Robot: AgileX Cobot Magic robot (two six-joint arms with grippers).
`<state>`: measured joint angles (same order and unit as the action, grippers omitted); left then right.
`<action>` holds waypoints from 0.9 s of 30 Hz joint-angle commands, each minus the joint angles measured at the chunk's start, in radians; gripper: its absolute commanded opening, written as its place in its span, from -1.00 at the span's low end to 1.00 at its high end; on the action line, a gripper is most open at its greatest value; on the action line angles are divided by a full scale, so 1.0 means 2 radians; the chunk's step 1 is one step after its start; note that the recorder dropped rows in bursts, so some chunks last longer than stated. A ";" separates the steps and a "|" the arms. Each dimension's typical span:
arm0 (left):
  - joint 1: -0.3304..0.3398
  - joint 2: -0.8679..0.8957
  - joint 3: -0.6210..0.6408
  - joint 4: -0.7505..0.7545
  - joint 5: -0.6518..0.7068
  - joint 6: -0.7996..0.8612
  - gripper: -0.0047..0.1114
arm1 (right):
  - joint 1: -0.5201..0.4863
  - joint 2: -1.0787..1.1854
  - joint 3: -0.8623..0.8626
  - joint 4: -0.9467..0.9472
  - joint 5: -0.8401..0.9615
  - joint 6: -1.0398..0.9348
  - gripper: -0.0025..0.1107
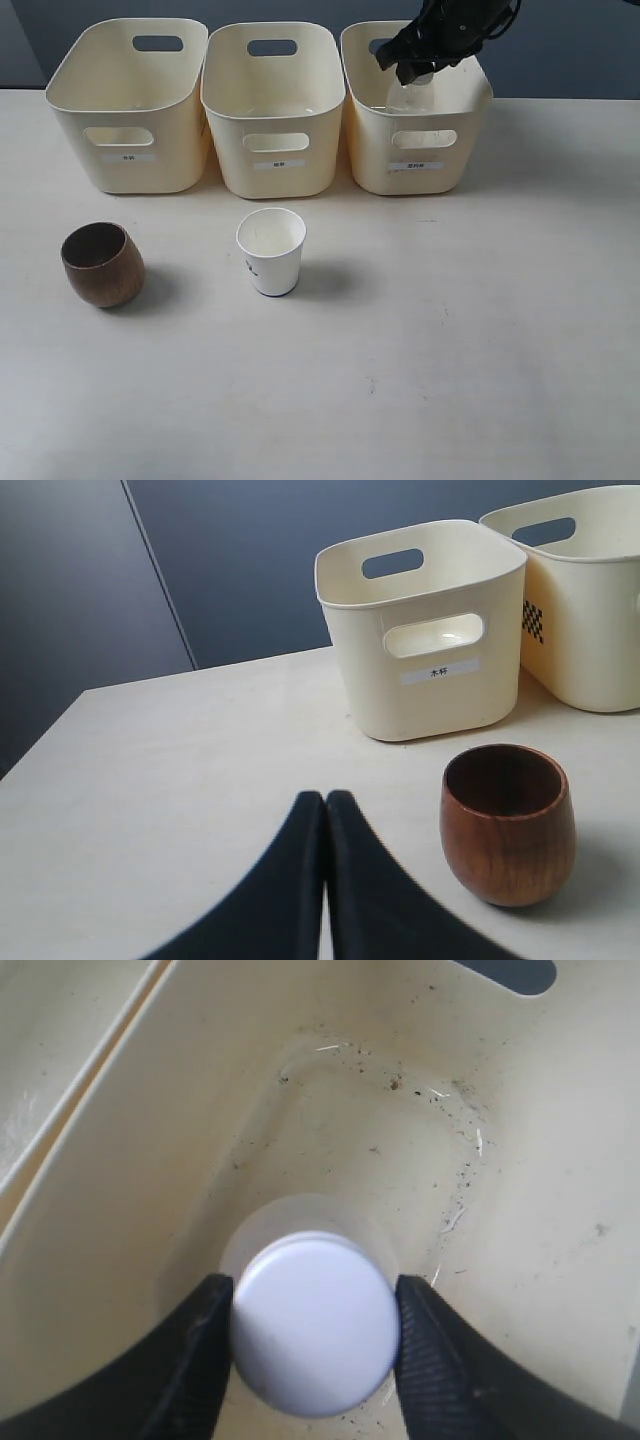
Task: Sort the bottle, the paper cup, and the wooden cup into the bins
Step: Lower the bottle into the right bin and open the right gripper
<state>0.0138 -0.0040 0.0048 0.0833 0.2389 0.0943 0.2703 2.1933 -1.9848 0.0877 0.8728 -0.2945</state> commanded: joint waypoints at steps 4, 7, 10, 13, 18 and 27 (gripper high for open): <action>0.001 0.002 -0.002 0.000 -0.003 -0.003 -0.92 | -0.002 -0.001 -0.003 -0.001 0.003 0.003 -0.44; 0.001 0.002 -0.002 0.000 -0.003 -0.003 -0.92 | -0.002 -0.001 -0.003 -0.001 0.004 0.011 -0.29; 0.001 0.002 -0.002 0.000 -0.003 -0.003 -0.92 | -0.002 -0.001 -0.003 -0.001 0.004 0.017 -0.21; 0.001 0.002 -0.002 0.000 -0.003 -0.003 -0.92 | -0.002 -0.001 -0.003 -0.001 0.004 0.020 -0.09; 0.001 0.002 -0.002 0.000 -0.003 -0.003 -0.92 | -0.002 -0.001 -0.003 -0.001 0.008 0.020 0.00; 0.001 0.002 -0.002 0.000 -0.003 -0.003 -0.92 | -0.002 -0.001 -0.003 0.000 0.011 0.021 0.05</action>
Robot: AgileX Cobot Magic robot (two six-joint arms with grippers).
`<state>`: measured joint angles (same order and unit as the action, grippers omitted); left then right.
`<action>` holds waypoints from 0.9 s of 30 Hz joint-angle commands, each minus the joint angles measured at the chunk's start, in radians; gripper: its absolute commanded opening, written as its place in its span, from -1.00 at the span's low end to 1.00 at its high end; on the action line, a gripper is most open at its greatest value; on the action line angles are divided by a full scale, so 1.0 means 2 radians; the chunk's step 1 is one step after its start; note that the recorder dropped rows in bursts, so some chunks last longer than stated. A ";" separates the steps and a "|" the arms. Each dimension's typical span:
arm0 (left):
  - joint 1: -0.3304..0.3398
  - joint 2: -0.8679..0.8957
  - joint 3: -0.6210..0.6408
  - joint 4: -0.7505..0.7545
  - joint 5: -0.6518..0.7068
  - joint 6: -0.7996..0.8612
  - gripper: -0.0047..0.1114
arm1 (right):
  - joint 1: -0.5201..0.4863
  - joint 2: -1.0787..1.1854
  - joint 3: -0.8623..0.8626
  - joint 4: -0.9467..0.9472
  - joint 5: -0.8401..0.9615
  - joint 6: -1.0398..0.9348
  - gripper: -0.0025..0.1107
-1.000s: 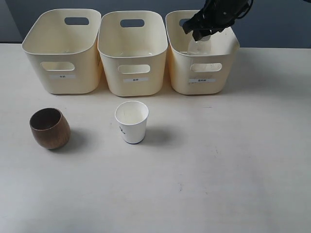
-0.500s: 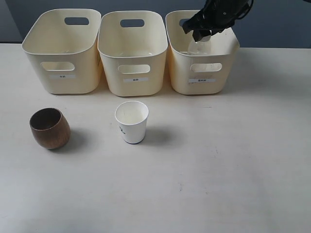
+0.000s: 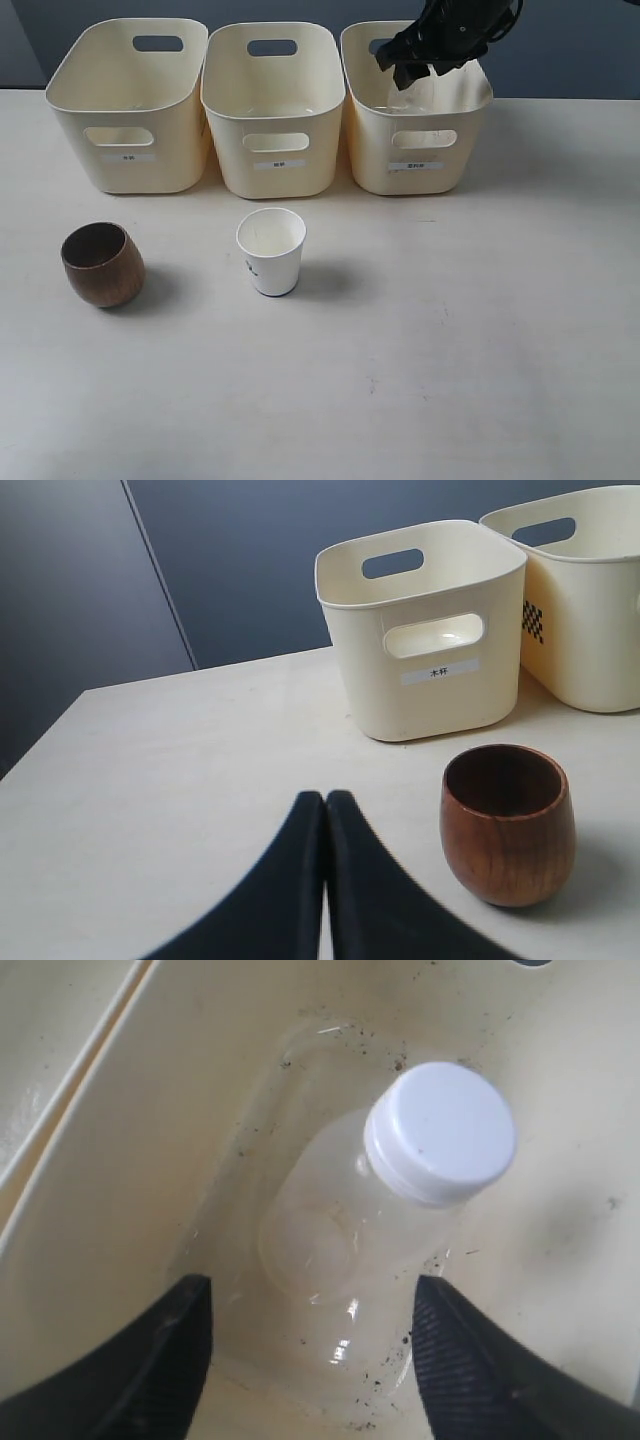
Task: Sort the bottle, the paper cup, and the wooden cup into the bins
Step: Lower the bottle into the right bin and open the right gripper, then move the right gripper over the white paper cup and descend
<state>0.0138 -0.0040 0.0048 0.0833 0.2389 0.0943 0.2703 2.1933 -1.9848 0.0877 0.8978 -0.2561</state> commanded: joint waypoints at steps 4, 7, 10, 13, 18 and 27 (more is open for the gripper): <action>0.001 0.002 -0.002 0.000 -0.003 -0.003 -0.92 | -0.002 -0.009 -0.003 0.000 -0.001 0.002 0.05; 0.001 0.002 -0.002 0.000 -0.003 -0.003 -0.92 | -0.001 -0.026 -0.003 0.001 0.002 0.002 0.05; 0.001 0.002 -0.002 0.000 -0.003 -0.003 -0.92 | -0.001 -0.052 -0.003 0.026 0.019 -0.003 0.05; 0.001 0.002 -0.002 0.000 -0.003 -0.003 -0.92 | -0.001 -0.077 -0.003 0.084 0.060 -0.047 0.05; 0.001 0.002 -0.002 0.000 -0.003 -0.003 -0.92 | 0.020 -0.098 -0.003 0.146 0.134 -0.090 0.05; 0.001 0.002 -0.002 0.000 -0.003 -0.003 -0.92 | 0.120 -0.089 -0.003 0.111 0.162 -0.089 0.05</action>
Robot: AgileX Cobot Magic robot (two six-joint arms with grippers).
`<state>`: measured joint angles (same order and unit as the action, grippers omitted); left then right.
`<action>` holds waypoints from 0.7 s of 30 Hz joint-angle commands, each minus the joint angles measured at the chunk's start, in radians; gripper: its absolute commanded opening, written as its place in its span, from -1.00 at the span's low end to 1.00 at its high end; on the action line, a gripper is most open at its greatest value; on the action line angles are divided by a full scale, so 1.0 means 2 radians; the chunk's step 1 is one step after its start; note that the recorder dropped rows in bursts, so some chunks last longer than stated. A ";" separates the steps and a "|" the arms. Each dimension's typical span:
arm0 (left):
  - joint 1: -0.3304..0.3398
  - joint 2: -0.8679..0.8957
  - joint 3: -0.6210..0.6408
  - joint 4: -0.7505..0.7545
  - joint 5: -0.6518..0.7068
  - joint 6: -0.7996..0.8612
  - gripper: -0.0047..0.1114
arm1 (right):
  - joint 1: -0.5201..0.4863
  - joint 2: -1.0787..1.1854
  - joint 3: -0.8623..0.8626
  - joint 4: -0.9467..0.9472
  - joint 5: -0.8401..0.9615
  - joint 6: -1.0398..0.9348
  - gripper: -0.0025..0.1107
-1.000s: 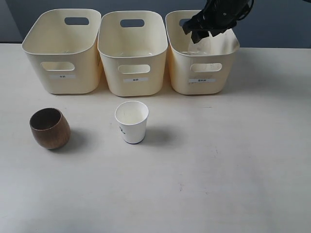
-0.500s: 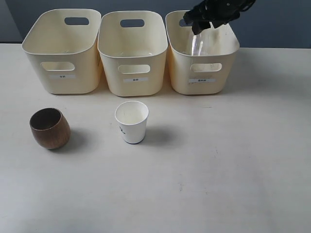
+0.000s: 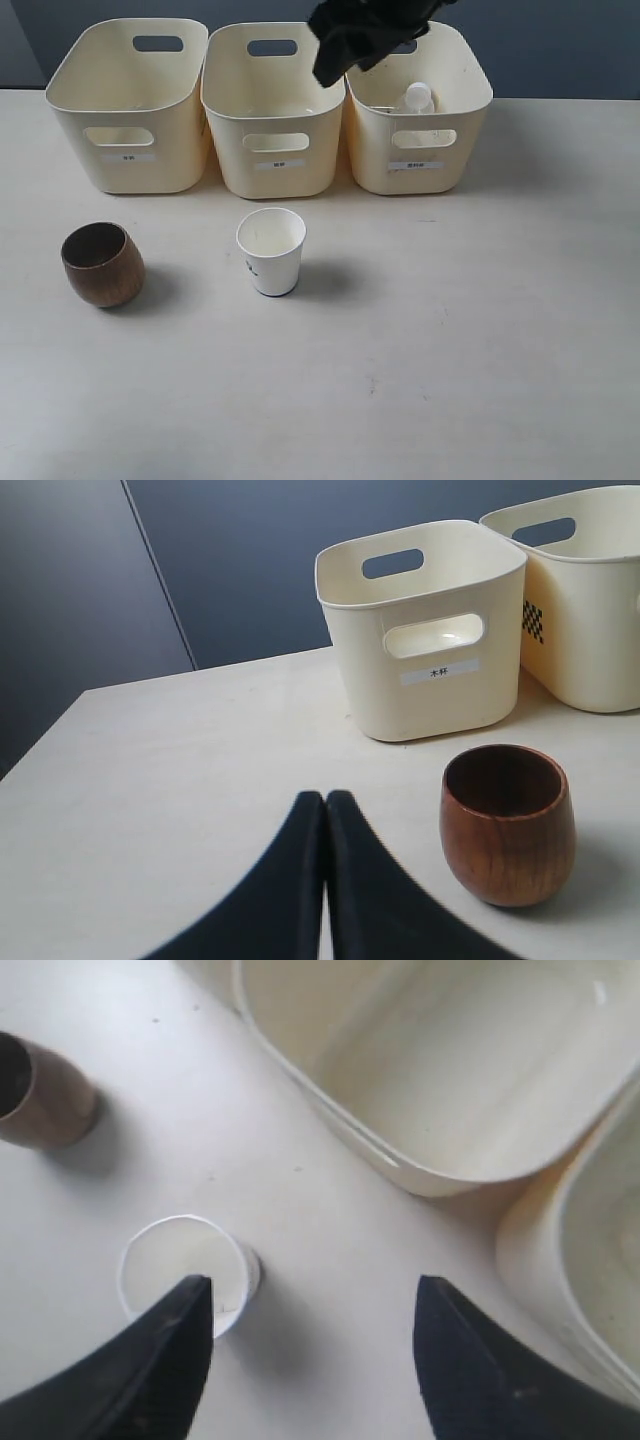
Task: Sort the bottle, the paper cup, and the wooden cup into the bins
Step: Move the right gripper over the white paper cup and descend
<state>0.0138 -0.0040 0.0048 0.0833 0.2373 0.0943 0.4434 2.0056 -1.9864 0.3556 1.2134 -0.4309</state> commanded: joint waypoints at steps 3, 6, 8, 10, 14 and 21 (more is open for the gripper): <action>0.001 0.002 -0.002 0.000 -0.003 -0.003 -0.92 | 0.055 0.013 -0.002 -0.054 0.004 0.012 0.05; 0.001 0.002 -0.002 0.000 -0.003 -0.003 -0.92 | 0.063 0.027 -0.002 -0.064 0.004 0.028 0.05; 0.001 0.002 -0.002 0.000 -0.003 -0.003 -0.92 | 0.068 0.040 -0.002 -0.061 0.004 0.030 0.05; 0.001 0.002 -0.002 0.000 -0.003 -0.003 -0.92 | 0.077 0.050 -0.002 -0.062 0.004 0.014 0.05; 0.001 0.002 -0.002 0.000 -0.003 -0.003 -0.92 | 0.099 0.066 -0.002 -0.063 0.004 -0.015 0.05; 0.001 0.002 -0.002 0.000 -0.003 -0.003 -0.92 | 0.130 0.090 -0.002 -0.074 0.004 -0.034 0.05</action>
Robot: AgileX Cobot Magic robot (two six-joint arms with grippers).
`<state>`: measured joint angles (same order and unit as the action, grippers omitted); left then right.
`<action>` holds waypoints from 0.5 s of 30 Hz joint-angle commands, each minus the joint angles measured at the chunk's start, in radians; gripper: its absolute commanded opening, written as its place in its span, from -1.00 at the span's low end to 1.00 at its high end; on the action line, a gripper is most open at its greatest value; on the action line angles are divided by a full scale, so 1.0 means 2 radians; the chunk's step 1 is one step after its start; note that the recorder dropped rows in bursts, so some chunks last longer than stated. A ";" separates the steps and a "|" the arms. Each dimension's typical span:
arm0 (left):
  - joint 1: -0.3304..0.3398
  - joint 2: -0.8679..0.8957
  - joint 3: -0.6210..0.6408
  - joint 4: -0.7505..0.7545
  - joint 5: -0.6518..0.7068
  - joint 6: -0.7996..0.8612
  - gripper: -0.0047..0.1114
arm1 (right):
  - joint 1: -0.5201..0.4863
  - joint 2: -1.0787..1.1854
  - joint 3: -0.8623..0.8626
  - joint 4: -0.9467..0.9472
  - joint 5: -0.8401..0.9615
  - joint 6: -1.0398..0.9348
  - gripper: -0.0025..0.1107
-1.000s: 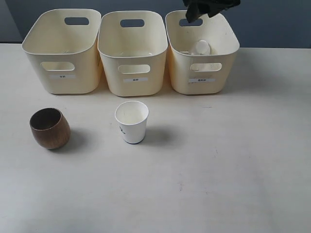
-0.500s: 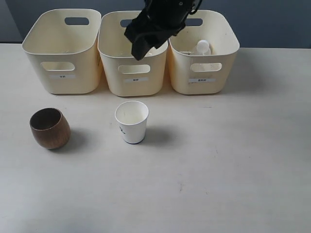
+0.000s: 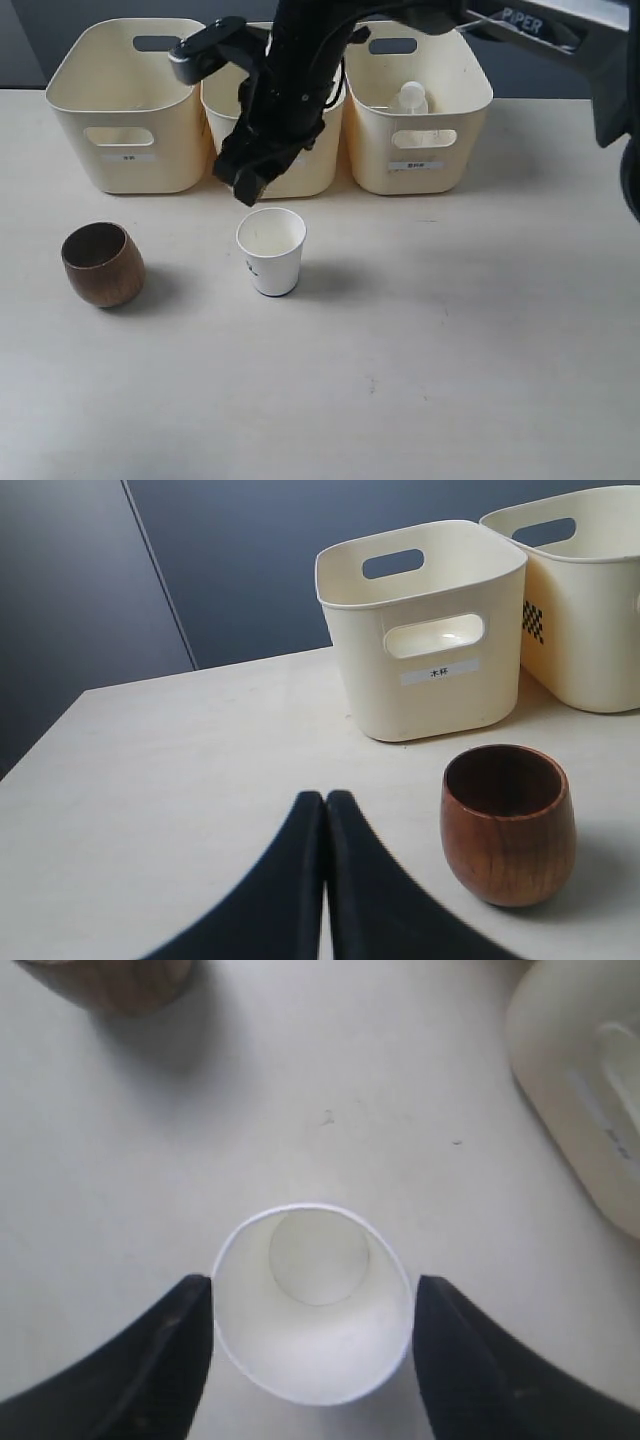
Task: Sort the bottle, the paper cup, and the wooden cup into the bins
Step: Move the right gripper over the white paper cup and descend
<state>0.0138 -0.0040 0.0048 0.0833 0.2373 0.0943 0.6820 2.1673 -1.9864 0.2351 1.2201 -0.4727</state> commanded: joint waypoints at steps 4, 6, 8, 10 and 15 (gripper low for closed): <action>0.001 0.002 -0.002 0.000 -0.003 -0.003 -0.92 | 0.015 0.017 -0.002 -0.011 0.001 -0.014 0.05; 0.001 0.002 -0.002 0.000 -0.003 -0.003 -0.92 | 0.015 0.023 -0.002 -0.011 0.001 -0.014 0.05; 0.001 0.002 -0.002 0.000 -0.003 -0.003 -0.92 | 0.015 0.030 -0.002 -0.011 0.001 -0.014 0.05; 0.001 0.002 -0.002 0.000 -0.003 -0.003 -0.92 | 0.015 0.045 -0.002 -0.011 0.001 -0.014 0.05; 0.001 0.002 -0.002 0.000 -0.003 -0.003 -0.92 | 0.024 0.064 -0.002 -0.013 0.001 -0.018 0.04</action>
<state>0.0138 -0.0040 0.0048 0.0833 0.2373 0.0943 0.7166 2.2844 -1.9864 0.2312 1.2251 -0.4931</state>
